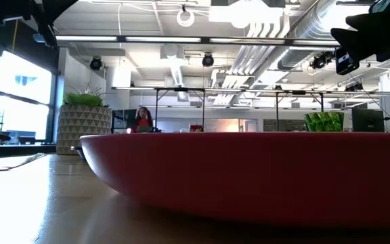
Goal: Pick and place plate/cup/fork/spoon on tray
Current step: Put the orange fork on the left on the blue tray
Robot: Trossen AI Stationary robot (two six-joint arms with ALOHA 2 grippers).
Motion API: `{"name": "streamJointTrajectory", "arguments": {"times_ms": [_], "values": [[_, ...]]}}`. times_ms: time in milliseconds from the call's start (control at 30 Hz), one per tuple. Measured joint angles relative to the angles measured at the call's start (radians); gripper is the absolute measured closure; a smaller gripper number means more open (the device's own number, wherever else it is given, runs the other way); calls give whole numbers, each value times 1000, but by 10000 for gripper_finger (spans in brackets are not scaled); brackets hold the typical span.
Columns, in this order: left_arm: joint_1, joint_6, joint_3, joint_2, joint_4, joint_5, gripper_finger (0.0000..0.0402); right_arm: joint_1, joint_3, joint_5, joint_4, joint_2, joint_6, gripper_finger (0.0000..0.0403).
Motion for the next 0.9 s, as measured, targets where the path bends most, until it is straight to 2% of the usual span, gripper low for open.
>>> {"name": "streamJointTrajectory", "arguments": {"times_ms": [200, 367, 500, 700, 900], "values": [[0, -41, 207, 112, -316, -83, 305, 0, 0, 56, 1, 0, 1, 279], [0, -183, 394, 230, -658, -153, 305, 0, 0, 60, 1, 0, 3, 279], [0, -304, 527, 335, -870, -154, 305, 0, 0, 60, 1, 0, 3, 279], [0, -550, 708, 485, -1234, -99, 305, 0, 0, 60, 1, 0, 1, 279], [0, -780, 831, 616, -1492, 79, 305, 0, 0, 60, 0, 0, 0, 279]]}}
